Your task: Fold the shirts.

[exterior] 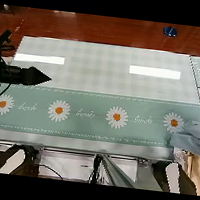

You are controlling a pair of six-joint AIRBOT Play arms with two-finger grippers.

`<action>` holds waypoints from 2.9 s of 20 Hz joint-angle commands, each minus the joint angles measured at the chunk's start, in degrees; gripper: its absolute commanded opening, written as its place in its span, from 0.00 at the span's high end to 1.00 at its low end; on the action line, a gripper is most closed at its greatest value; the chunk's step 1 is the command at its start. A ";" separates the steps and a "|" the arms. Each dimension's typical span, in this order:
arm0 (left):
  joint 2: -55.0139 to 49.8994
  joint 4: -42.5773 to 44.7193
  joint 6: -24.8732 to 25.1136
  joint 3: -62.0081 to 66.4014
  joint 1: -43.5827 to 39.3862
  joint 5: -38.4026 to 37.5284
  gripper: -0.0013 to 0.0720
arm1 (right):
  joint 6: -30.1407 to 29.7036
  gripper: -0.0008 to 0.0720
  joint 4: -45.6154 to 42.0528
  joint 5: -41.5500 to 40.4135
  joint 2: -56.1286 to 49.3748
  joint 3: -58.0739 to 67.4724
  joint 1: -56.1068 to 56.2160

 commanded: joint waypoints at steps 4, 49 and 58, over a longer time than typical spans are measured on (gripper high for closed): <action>-5.07 0.00 0.15 0.04 -0.09 -0.63 0.28 | -4.98 0.95 2.05 0.57 -0.28 -4.26 -15.50; -13.88 23.82 -11.63 1.62 -14.19 22.69 0.39 | -9.55 0.44 6.86 -23.85 -41.33 -1.16 61.09; -15.87 33.90 -19.19 6.23 -26.71 20.63 0.19 | -11.78 0.45 16.87 -33.46 -30.42 -18.08 59.14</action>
